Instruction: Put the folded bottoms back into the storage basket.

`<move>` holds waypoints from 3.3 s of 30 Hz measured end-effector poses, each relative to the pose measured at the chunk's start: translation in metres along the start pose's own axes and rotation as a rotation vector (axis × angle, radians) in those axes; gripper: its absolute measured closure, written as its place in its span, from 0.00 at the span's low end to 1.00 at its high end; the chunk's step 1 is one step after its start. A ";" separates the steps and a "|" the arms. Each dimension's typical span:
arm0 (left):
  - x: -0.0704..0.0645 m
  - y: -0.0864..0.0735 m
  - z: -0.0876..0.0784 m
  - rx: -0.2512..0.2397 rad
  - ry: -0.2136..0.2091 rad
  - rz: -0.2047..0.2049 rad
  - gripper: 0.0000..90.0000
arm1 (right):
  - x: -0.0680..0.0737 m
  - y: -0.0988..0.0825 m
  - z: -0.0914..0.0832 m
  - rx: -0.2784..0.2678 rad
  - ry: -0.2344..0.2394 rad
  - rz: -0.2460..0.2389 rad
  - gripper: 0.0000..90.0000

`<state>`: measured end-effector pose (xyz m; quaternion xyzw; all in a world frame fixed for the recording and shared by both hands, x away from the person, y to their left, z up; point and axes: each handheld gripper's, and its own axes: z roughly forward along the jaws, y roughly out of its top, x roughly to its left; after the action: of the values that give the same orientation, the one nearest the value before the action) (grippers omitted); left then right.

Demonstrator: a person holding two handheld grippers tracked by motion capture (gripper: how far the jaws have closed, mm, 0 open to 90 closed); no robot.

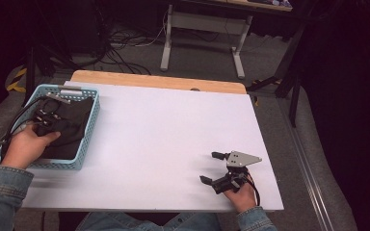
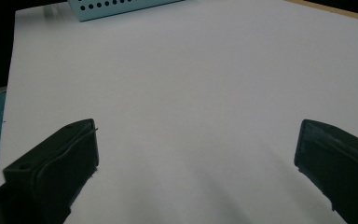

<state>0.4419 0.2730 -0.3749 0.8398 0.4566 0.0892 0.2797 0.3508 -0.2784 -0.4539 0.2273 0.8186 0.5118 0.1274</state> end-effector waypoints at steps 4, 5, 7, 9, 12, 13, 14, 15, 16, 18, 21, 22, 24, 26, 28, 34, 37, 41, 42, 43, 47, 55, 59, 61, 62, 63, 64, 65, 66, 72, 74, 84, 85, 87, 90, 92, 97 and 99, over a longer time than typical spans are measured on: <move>-0.002 -0.005 0.011 0.064 -0.003 0.009 1.00 | 0.000 0.000 0.000 0.001 0.000 0.000 0.00; -0.002 -0.006 0.014 0.081 -0.001 0.008 1.00 | 0.000 0.000 0.000 0.001 0.000 -0.001 0.01; -0.003 -0.008 0.019 0.113 0.020 0.024 1.00 | 0.000 0.000 0.000 0.001 0.000 0.000 0.00; -0.004 -0.010 0.026 0.146 0.029 0.034 1.00 | 0.000 0.000 0.000 0.000 0.000 0.000 0.00; -0.004 -0.013 0.033 0.178 0.040 0.042 1.00 | 0.000 0.000 0.000 0.001 0.001 -0.001 0.00; -0.004 -0.013 0.033 0.178 0.036 0.029 1.00 | 0.000 0.000 0.000 0.001 0.000 -0.001 0.00; -0.004 -0.012 0.033 0.178 0.036 0.028 1.00 | 0.000 0.000 0.000 0.000 0.001 -0.001 0.00; -0.004 -0.012 0.033 0.176 0.036 0.029 1.00 | 0.000 0.000 0.000 -0.001 0.000 0.000 0.00; -0.004 -0.013 0.032 0.172 0.034 0.027 1.00 | 0.000 0.000 0.000 -0.002 0.000 0.001 0.00; -0.002 -0.013 0.030 0.160 0.027 0.019 1.00 | 0.000 0.000 0.000 -0.001 0.001 0.000 0.00; -0.001 -0.013 0.024 0.135 0.033 0.016 0.98 | 0.000 0.000 0.000 0.000 0.000 0.001 0.00; -0.001 -0.013 0.022 0.123 0.034 0.011 0.96 | 0.000 0.000 0.000 -0.001 0.000 0.001 0.00; 0.000 -0.012 0.016 0.096 0.033 0.003 0.94 | 0.000 0.000 0.000 -0.001 -0.001 0.002 0.00; -0.001 -0.010 0.011 0.072 0.035 0.000 0.91 | 0.000 0.000 0.000 -0.001 -0.002 0.002 0.00; -0.003 -0.009 0.005 0.040 0.047 0.002 0.89 | 0.000 0.000 0.000 0.000 -0.002 0.002 0.00; -0.010 -0.005 -0.010 -0.022 0.050 0.013 0.85 | -0.001 0.000 -0.001 -0.005 0.000 0.009 0.00; -0.013 -0.005 -0.014 -0.047 0.041 0.009 0.82 | -0.001 0.000 -0.001 -0.009 0.001 0.012 0.00; -0.016 -0.004 -0.019 -0.078 0.027 0.021 0.73 | -0.001 0.000 -0.001 -0.011 0.001 0.010 0.00; -0.017 -0.004 -0.020 -0.084 0.022 0.024 0.71 | -0.001 0.000 -0.001 -0.010 0.001 0.011 0.00; -0.018 -0.004 -0.021 -0.094 0.021 0.029 0.69 | -0.001 0.000 -0.001 -0.008 0.001 0.011 0.01; -0.020 -0.004 -0.023 -0.115 0.018 0.043 0.63 | -0.001 0.000 -0.001 -0.012 0.004 0.013 0.00; -0.028 -0.003 -0.031 -0.204 -0.022 0.053 0.34 | -0.001 0.000 -0.002 -0.013 0.004 0.013 0.00; -0.031 -0.001 -0.033 -0.252 -0.063 0.060 0.17 | -0.001 0.000 -0.002 -0.014 0.005 0.013 0.00; -0.035 -0.001 -0.035 -0.275 -0.070 0.078 0.12 | -0.001 0.000 -0.002 -0.015 0.006 0.013 0.00; -0.037 -0.001 -0.036 -0.283 -0.066 0.087 0.10 | -0.001 0.000 -0.002 -0.015 0.006 0.013 0.00; -0.039 -0.001 -0.037 -0.294 -0.068 0.098 0.08 | -0.001 0.000 -0.002 -0.015 0.006 0.013 0.00; -0.040 -0.001 -0.038 -0.305 -0.081 0.107 0.04 | -0.001 0.000 -0.002 -0.015 0.006 0.013 0.00; -0.042 -0.002 -0.039 -0.322 -0.089 0.114 0.03 | -0.001 0.000 -0.002 -0.015 0.006 0.013 0.01; -0.043 -0.002 -0.040 -0.339 -0.100 0.110 0.04 | -0.001 0.000 -0.002 -0.015 0.006 0.013 0.00; -0.054 -0.002 -0.043 -0.392 -0.160 0.139 0.03 | -0.001 0.000 -0.002 -0.014 0.008 0.012 0.01; -0.059 -0.003 -0.042 -0.402 -0.165 0.162 0.03 | -0.001 0.000 -0.002 -0.014 0.010 0.012 0.00; -0.087 -0.001 -0.026 -0.455 -0.213 0.236 0.02 | -0.001 0.000 -0.002 -0.019 0.014 0.007 0.00; -0.089 0.000 -0.024 -0.457 -0.217 0.242 0.02 | -0.001 0.000 -0.002 -0.019 0.015 0.006 0.00; -0.095 0.002 -0.020 -0.463 -0.233 0.251 0.02 | 0.000 0.000 -0.002 -0.018 0.015 0.005 0.00; -0.103 0.002 -0.010 -0.473 -0.252 0.259 0.02 | 0.000 0.000 -0.002 -0.020 0.015 0.005 0.00; -0.106 0.002 -0.004 -0.465 -0.256 0.265 0.01 | 0.000 0.000 -0.002 -0.021 0.016 0.005 0.00; -0.115 0.000 0.011 -0.460 -0.244 0.287 0.00 | 0.000 0.000 -0.002 -0.023 0.019 0.004 0.00; -0.117 -0.002 0.017 -0.466 -0.259 0.276 0.00 | 0.000 0.000 -0.002 -0.022 0.018 0.004 0.00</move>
<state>0.3810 0.1711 -0.3777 0.8114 0.2661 0.1211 0.5061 0.3501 -0.2802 -0.4529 0.2229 0.8137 0.5229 0.1218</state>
